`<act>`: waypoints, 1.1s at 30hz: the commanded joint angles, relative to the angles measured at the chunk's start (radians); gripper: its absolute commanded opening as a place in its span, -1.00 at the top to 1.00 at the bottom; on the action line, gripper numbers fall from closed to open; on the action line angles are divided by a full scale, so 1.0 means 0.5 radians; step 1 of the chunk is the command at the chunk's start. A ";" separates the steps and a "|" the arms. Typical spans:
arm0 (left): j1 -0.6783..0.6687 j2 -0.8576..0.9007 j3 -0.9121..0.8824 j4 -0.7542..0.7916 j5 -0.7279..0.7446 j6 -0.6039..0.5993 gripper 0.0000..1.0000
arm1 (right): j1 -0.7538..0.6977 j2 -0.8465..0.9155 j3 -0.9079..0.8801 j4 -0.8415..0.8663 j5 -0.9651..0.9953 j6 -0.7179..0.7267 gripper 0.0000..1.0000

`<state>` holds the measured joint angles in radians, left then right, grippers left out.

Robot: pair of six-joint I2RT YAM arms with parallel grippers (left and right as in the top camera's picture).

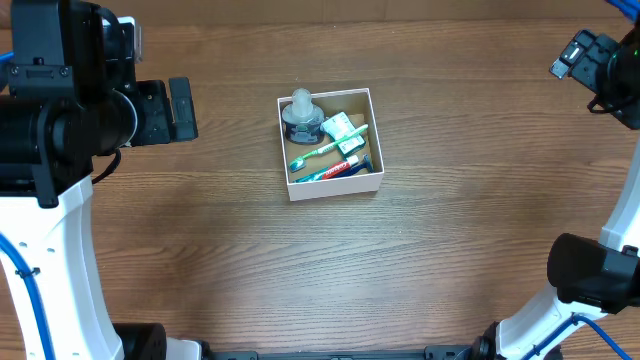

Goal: Pack container

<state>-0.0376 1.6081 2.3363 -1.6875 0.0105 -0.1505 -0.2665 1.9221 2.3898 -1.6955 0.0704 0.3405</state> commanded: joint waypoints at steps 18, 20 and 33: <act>0.001 -1.763 -2.001 1.515 0.240 0.264 -1.00 | 0.005 -0.043 0.037 0.006 0.022 0.008 -1.00; 0.011 -2.042 -2.522 2.050 0.309 0.256 -1.00 | 0.005 -0.043 0.037 0.006 0.021 0.008 -1.00; 0.117 -3.079 -4.133 3.495 0.497 0.304 -1.00 | 0.005 -0.043 0.037 0.006 0.022 0.008 -1.00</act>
<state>0.0013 0.1234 0.3153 0.0017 0.2512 -0.0410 -0.2668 1.9221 2.3898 -1.6955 0.0700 0.3405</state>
